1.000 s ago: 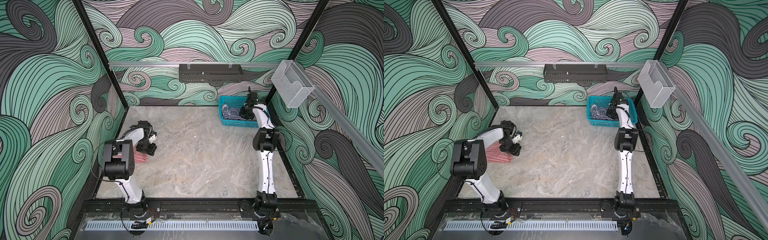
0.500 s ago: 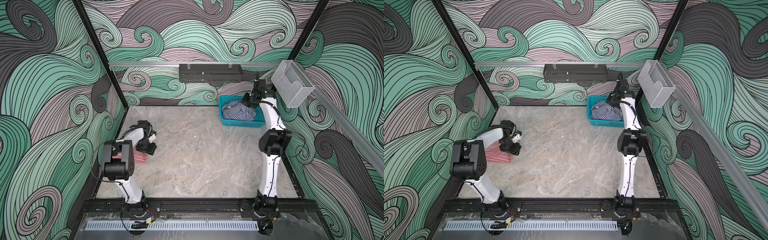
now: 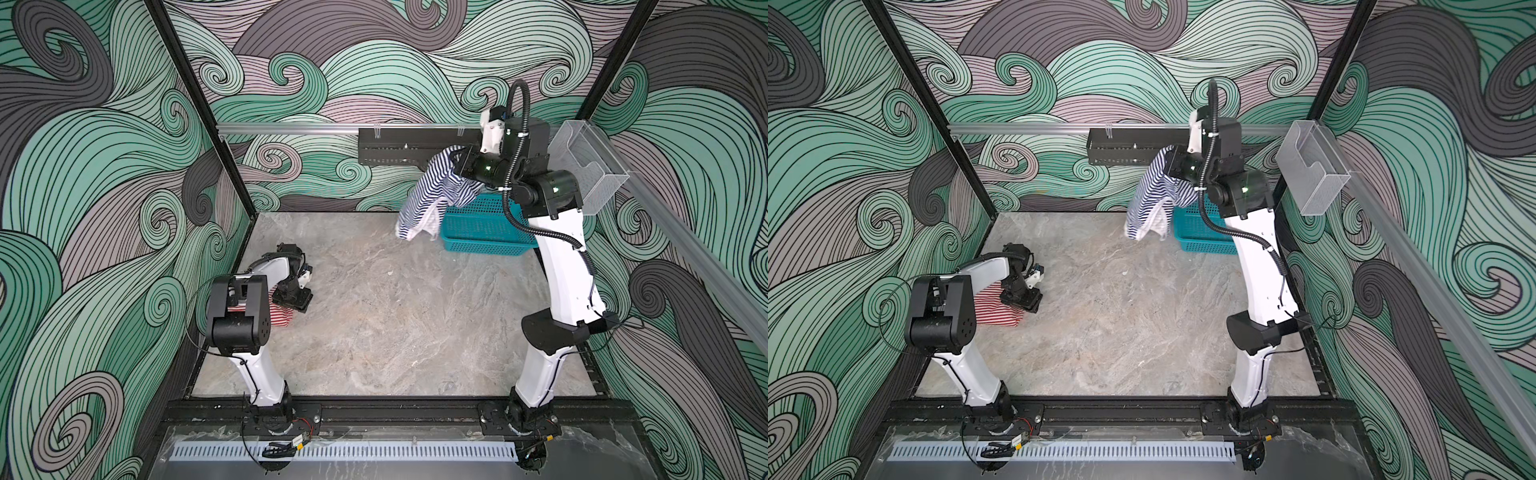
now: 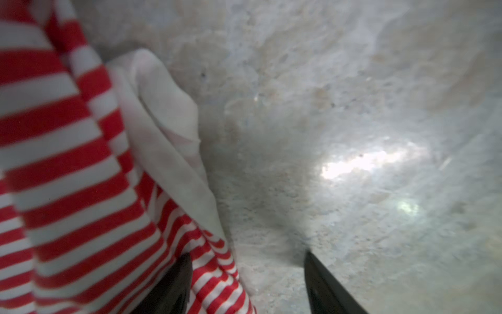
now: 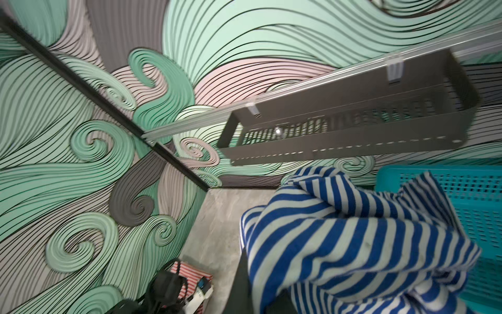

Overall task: Fold and stack the tank tops
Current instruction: 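Pull the blue striped top out and drop it on the table with right gripper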

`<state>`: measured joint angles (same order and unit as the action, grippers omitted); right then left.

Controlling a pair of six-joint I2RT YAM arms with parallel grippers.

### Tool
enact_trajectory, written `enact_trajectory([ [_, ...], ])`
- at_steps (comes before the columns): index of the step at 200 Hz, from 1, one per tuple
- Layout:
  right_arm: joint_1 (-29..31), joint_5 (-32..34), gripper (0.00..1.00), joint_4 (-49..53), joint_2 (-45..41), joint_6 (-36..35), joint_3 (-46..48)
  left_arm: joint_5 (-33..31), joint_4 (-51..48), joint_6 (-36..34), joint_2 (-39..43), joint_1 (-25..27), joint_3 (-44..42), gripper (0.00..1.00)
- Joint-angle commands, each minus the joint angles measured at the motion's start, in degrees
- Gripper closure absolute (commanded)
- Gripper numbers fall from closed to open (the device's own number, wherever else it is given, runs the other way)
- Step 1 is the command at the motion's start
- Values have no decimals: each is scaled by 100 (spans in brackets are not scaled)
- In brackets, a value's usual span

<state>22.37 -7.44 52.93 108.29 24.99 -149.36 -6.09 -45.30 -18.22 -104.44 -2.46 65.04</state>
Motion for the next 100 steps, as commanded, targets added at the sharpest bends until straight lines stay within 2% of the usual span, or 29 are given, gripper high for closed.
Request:
enact_trajectory([
  [1,397,-169,100,-59,142,-87,156,-568,66,234,-272,-124,183,32],
  [23,808,-157,100,-62,353,-92,244,-490,-64,327,-332,-284,292,33],
  [39,1035,-98,100,-146,380,-34,712,-295,-106,329,-167,-313,252,33],
  [80,1279,-56,100,-1481,-217,412,3735,705,-348,271,779,-248,46,33],
  [100,1304,147,100,-1687,-418,632,4916,982,-519,178,1142,-127,18,33],
])
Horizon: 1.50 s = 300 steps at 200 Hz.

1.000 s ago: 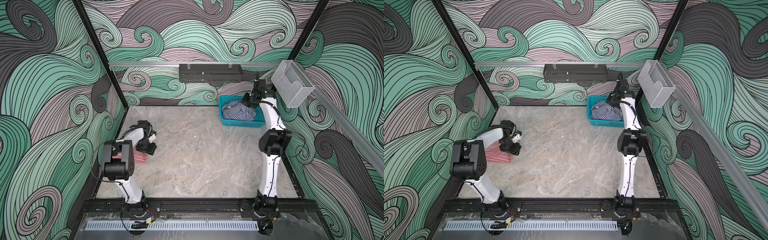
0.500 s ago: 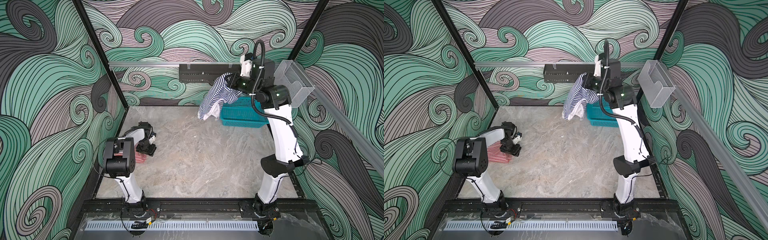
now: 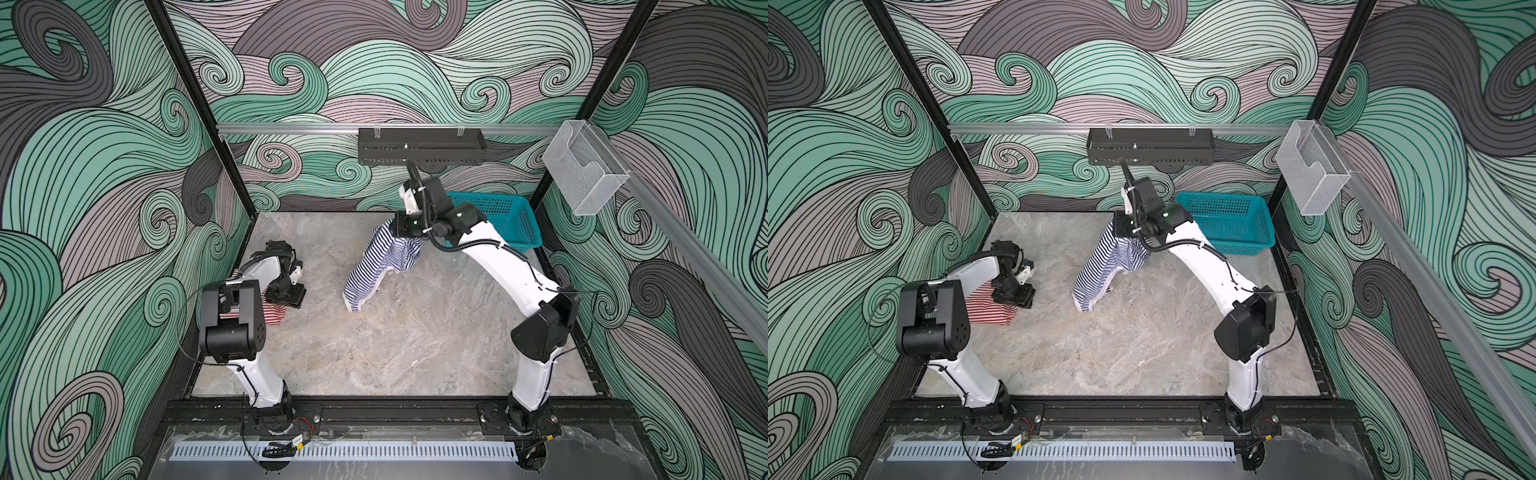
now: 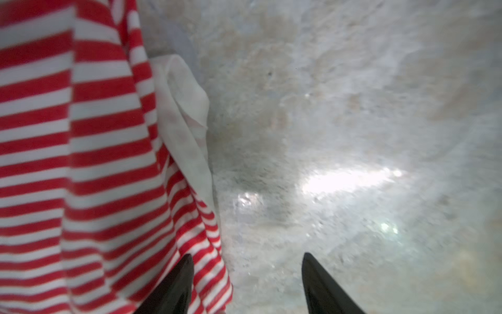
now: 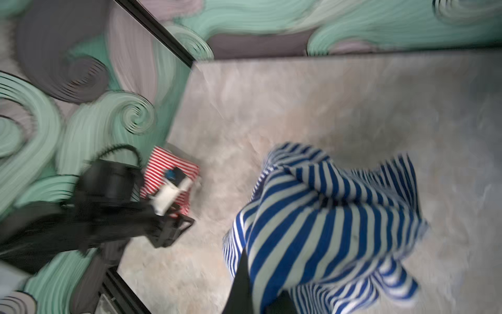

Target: Fold and stack the tank tops

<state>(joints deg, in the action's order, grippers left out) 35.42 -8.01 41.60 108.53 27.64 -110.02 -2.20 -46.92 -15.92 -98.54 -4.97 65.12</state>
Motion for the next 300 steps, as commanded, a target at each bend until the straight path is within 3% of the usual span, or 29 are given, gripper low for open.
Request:
enact_trajectory([
  [1,4,221,100,-560,-449,375,1039,604,-369,-56,567,131,9,33],
  [27,19,658,98,-339,-398,426,1900,934,-593,-224,804,529,-13,33],
  [60,37,757,92,-502,-83,429,2453,807,-563,-365,708,1558,-48,32],
  [98,37,811,61,-349,444,417,2301,958,-693,-433,133,2387,257,32],
  [142,47,1014,48,-98,556,351,2359,1142,-630,-549,-357,2948,439,32],
  [185,53,833,43,-90,178,359,2706,218,-421,-327,-1100,3024,893,32],
  [221,52,848,33,-30,-297,385,3039,-1607,22,-146,-1661,3012,1320,32],
  [255,56,1055,28,80,-796,385,3204,-3051,567,-538,-2394,2784,2068,30],
  [276,46,1135,28,111,-846,381,3231,-3206,132,-395,-3029,2337,3334,30],
  [291,42,1079,29,105,-787,384,3249,-2934,-425,-18,-3241,2036,4244,31],
  [300,46,1066,30,106,-743,392,3273,-2605,-541,132,-3055,1966,4352,32],
])
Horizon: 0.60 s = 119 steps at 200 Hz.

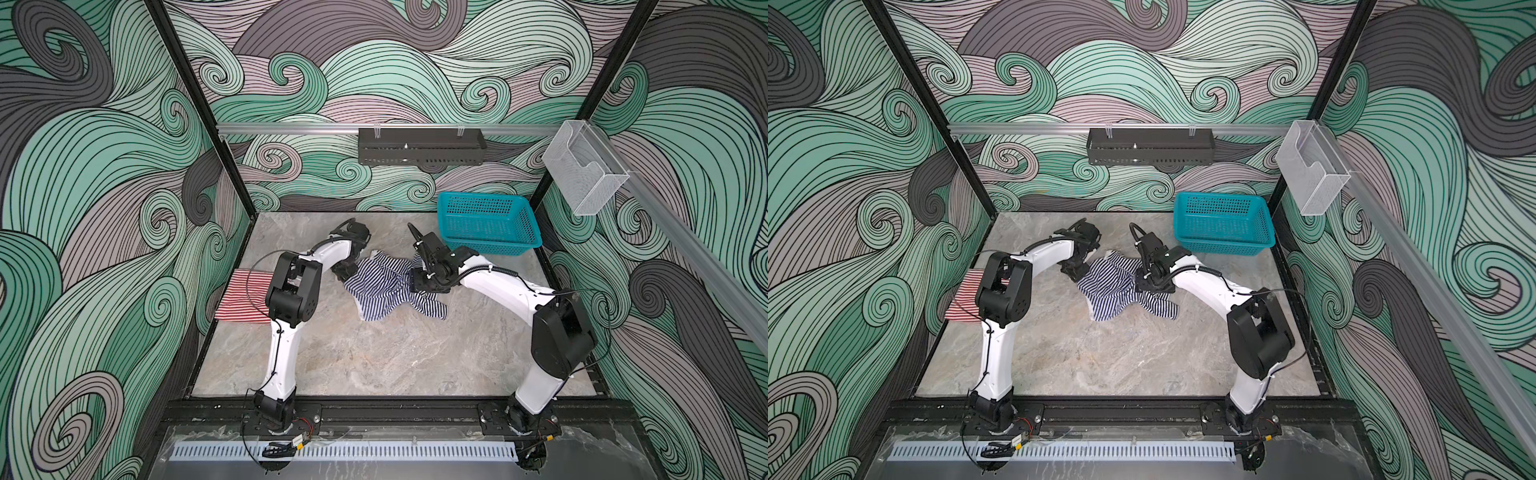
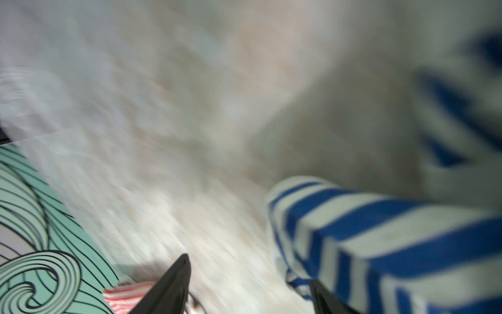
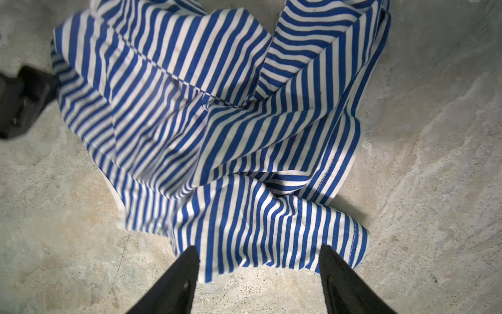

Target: Fold and stack the tank tops

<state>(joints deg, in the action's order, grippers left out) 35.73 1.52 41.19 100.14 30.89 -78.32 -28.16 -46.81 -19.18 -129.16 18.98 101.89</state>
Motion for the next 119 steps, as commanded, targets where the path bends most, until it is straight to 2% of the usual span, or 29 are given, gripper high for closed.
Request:
enact_trajectory([
  [1,15,117,30,146,104,66,110,24,-546,467,46,-430,658,32],
  [35,25,150,39,-25,244,77,316,1043,485,71,1850,-9,-1135,31],
  [55,13,98,48,-113,397,75,352,1732,563,-147,2515,378,-1919,31],
  [69,14,59,54,-142,507,86,364,2224,382,-172,2655,557,-2158,31],
  [94,13,6,59,-230,679,94,396,2432,189,-1,2504,745,-2317,31],
  [110,12,-20,58,-242,748,108,453,2385,213,49,2343,800,-2339,32],
  [119,18,-19,52,-210,732,136,488,2302,233,80,2263,813,-2332,32],
])
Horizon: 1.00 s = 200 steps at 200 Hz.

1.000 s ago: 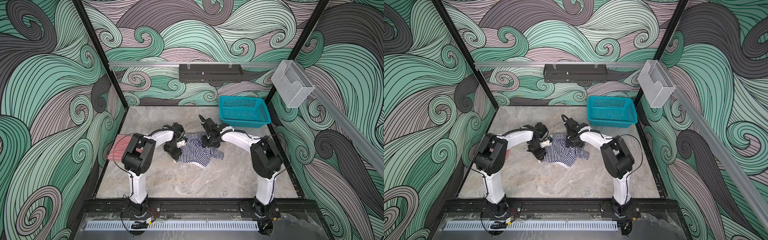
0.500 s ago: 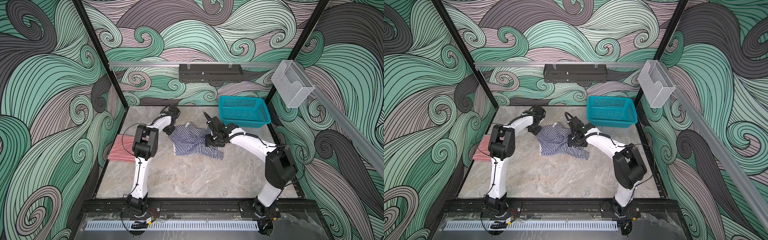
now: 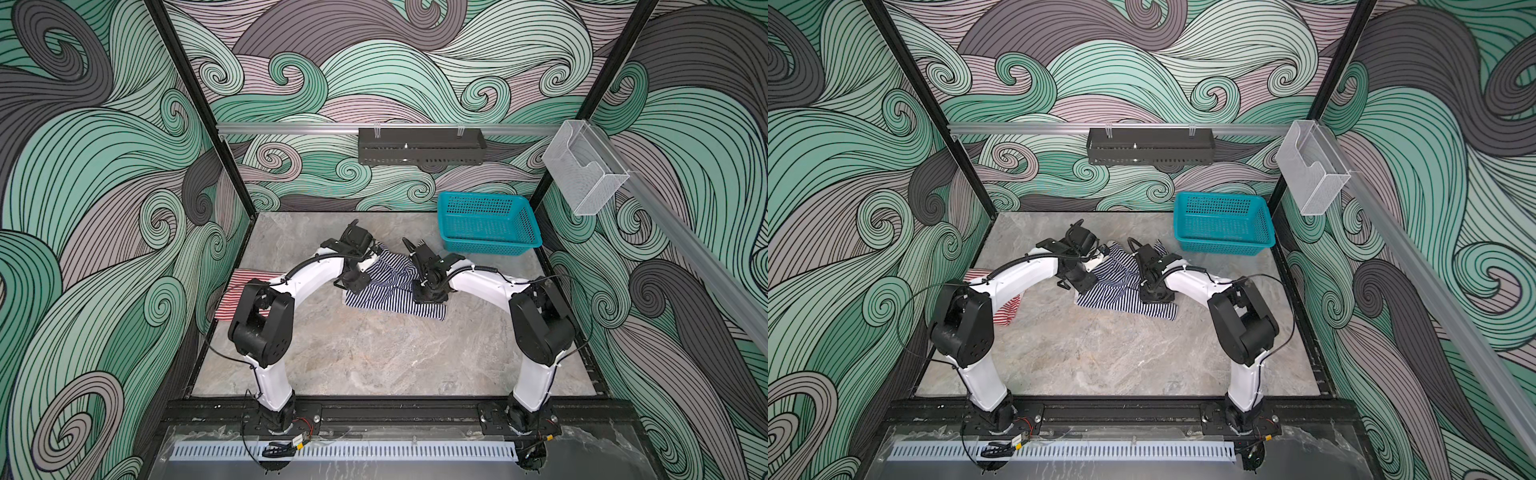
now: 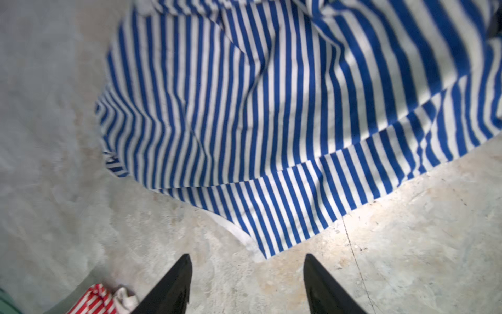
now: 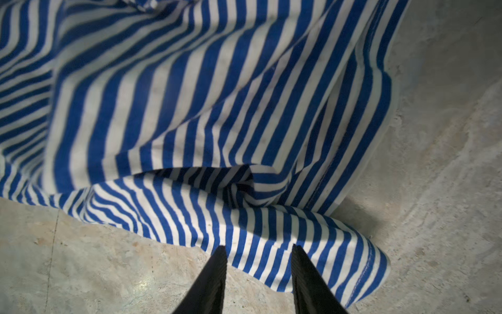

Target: Fold and stack the tank tops

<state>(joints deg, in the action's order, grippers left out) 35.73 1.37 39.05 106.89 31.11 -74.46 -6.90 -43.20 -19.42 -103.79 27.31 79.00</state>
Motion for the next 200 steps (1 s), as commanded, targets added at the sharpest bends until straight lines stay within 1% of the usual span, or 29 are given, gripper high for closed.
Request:
enact_trajectory([
  [1,16,-4,51,1,50,114,108,169,-127,104,-278,-17,-43,32],
  [10,15,10,42,9,-40,138,190,166,-165,115,-328,-8,-26,32],
  [19,9,95,37,-1,-179,162,297,224,-167,121,-326,-5,-62,32],
  [27,15,181,35,14,-314,167,401,272,-125,101,-324,-6,-126,32],
  [38,12,255,35,13,-434,174,510,215,-35,88,-388,5,-174,32],
  [62,6,59,40,-142,-325,215,681,-273,-73,106,-855,15,25,32],
  [87,81,-116,49,-358,-131,321,787,-1335,-44,35,-1503,4,469,32],
  [97,154,-212,51,-461,-59,404,825,-1718,18,-74,-1738,-2,661,32],
  [117,474,-302,53,-575,185,556,781,-2176,143,-327,-2266,-53,1104,31],
  [138,954,-528,54,-608,587,742,462,-2566,143,-455,-2893,-261,1950,31],
  [158,1454,-840,55,-754,1034,980,-50,-2930,131,-401,-3431,-674,3017,31],
  [168,1686,-1112,56,-827,1305,1122,-400,-2889,-127,-139,-3573,-897,3640,31],
  [180,1925,-1485,56,-947,1639,1260,-956,-2421,-527,298,-3404,-1211,4122,31],
  [191,2092,-1793,56,-1058,1877,1348,-1423,-1885,-530,563,-2897,-1470,4007,31],
  [200,2207,-2136,56,-1170,2050,1393,-1844,-1559,-306,623,-2351,-1615,3580,31],
])
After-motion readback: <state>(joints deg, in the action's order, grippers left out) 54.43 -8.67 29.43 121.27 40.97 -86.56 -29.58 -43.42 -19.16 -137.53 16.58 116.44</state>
